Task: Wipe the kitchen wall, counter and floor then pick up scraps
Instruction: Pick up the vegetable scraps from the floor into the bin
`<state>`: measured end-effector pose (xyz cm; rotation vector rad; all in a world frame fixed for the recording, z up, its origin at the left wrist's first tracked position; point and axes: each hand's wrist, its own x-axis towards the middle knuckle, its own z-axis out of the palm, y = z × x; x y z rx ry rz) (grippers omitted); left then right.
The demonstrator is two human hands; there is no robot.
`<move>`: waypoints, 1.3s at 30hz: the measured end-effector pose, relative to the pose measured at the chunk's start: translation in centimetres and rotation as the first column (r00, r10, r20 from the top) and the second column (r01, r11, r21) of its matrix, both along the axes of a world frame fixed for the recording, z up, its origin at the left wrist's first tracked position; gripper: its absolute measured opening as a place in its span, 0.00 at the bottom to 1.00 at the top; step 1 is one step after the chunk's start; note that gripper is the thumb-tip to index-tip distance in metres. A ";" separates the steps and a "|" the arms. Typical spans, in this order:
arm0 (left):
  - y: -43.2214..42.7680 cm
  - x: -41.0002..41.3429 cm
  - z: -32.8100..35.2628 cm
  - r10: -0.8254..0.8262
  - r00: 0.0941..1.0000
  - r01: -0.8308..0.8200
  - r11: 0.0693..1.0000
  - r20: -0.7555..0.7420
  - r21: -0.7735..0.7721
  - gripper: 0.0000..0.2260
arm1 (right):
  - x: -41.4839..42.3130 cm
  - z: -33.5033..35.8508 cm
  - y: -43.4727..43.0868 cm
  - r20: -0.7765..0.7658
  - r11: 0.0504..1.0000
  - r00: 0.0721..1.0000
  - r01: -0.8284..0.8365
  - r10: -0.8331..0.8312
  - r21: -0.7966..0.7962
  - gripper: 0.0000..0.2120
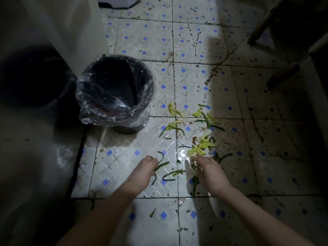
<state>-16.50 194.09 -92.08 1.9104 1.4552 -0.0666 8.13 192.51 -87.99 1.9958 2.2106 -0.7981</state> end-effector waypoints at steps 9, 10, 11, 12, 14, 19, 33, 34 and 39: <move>0.6 0.1 3.4 0.092 0.996 -0.092 0.994 0.003 0.058 0.08 | -0.4 0.7 -0.5 -0.007 0.999 1.000 -0.009 0.009 0.038 0.24; 0.6 0.1 3.7 0.103 0.995 -0.103 0.993 0.009 0.065 0.08 | -0.5 0.8 -0.5 -0.013 0.999 1.000 -0.010 0.011 0.049 0.24; 0.6 0.0 4.0 0.110 0.994 -0.111 0.991 0.018 0.073 0.08 | -0.6 0.9 -0.6 -0.016 0.998 1.000 -0.013 0.014 0.060 0.24; 0.6 -0.1 4.3 0.114 0.993 -0.116 0.990 0.026 0.080 0.08 | -0.7 1.0 -0.7 -0.013 0.998 1.000 -0.017 0.018 0.065 0.24; 0.6 -0.6 5.0 0.126 0.991 -0.129 0.987 0.037 0.095 0.07 | -1.0 1.2 -0.7 0.000 0.997 1.000 -0.026 0.026 0.068 0.25; 0.2 -2.2 6.1 0.172 0.984 -0.177 0.972 0.043 0.154 0.09 | -2.7 1.0 -0.4 -0.004 0.998 0.998 -0.057 0.058 0.040 0.25; -3.5 -6.1 6.0 0.239 0.970 -0.242 0.950 0.037 0.200 0.08 | -11.6 -2.1 2.2 -0.001 0.884 0.884 -0.466 0.467 -0.044 0.34; -3.7 -6.3 6.0 0.249 0.967 -0.253 0.947 0.046 0.199 0.07 | -12.1 -2.3 2.3 0.024 0.867 0.867 -0.495 0.497 -0.060 0.35; -3.8 -7.1 5.8 0.279 0.960 -0.277 0.945 0.012 0.176 0.06 | -12.6 -3.2 1.8 0.114 0.791 0.783 -0.609 0.612 -0.061 0.37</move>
